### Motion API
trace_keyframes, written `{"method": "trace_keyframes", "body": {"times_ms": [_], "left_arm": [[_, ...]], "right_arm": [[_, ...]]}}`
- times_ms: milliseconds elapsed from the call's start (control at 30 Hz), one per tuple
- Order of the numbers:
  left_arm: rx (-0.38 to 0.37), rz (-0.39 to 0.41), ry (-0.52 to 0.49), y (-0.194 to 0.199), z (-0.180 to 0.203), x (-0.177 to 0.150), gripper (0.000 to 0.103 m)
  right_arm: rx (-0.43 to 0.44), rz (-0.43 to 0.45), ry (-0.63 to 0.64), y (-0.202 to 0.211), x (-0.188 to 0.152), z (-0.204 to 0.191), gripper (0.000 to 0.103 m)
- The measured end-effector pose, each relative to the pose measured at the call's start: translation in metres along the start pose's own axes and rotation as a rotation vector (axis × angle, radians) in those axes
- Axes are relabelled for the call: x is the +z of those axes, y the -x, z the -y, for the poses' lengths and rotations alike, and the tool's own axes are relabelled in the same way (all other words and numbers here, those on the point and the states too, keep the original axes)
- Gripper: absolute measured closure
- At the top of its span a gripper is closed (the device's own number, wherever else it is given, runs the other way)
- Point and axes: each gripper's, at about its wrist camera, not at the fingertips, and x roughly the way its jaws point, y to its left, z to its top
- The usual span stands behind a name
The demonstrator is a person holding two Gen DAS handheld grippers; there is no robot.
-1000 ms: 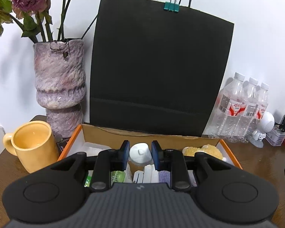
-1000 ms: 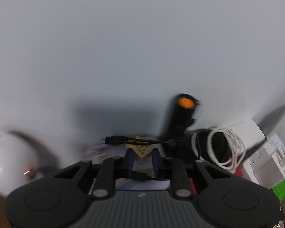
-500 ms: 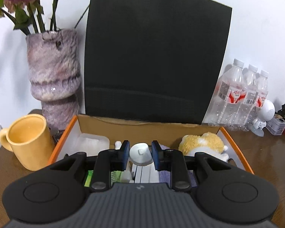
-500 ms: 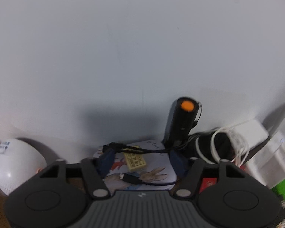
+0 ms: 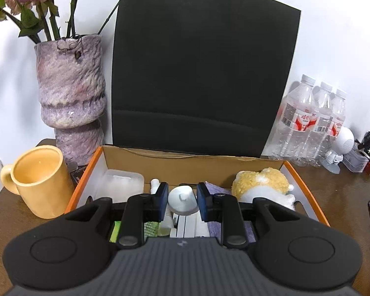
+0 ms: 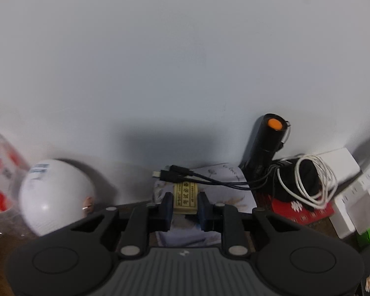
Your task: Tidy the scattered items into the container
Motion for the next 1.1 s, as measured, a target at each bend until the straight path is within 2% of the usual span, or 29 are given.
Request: {"method": "trace_keyframes", "body": {"times_ms": [133, 300, 400, 500, 600, 767, 867, 967, 1033, 1100], "left_arm": [[-0.018, -0.039, 0.024, -0.001, -0.006, -0.004, 0.078], [-0.06, -0.072, 0.04, 0.012, -0.021, 0.01, 0.078], [-0.066, -0.099, 0.037, 0.016, -0.029, 0.025, 0.078], [-0.083, -0.143, 0.024, 0.018, -0.035, 0.031, 0.078], [-0.113, -0.19, 0.015, 0.018, -0.038, 0.026, 0.078], [-0.143, -0.236, -0.038, 0.011, -0.028, 0.014, 0.077], [-0.162, -0.299, -0.049, -0.004, -0.023, 0.007, 0.077], [-0.169, -0.355, -0.027, -0.017, -0.024, 0.004, 0.077], [-0.159, -0.383, 0.011, -0.023, -0.029, 0.004, 0.077], [-0.151, -0.402, -0.002, -0.026, -0.027, 0.002, 0.077]], "right_arm": [[0.043, 0.021, -0.051, 0.035, -0.004, -0.01, 0.083], [0.078, 0.057, -0.008, 0.09, -0.013, -0.051, 0.083], [0.101, 0.061, 0.058, 0.126, -0.025, -0.091, 0.083], [0.164, 0.078, 0.151, 0.16, -0.05, -0.13, 0.083], [0.237, 0.073, 0.264, 0.201, -0.086, -0.183, 0.083], [0.325, 0.011, 0.379, 0.24, -0.135, -0.27, 0.083], [0.387, -0.059, 0.435, 0.239, -0.168, -0.324, 0.083], [0.384, -0.117, 0.467, 0.222, -0.195, -0.369, 0.083], [0.365, -0.169, 0.445, 0.203, -0.209, -0.391, 0.083], [0.349, -0.212, 0.407, 0.186, -0.218, -0.404, 0.083]]}}
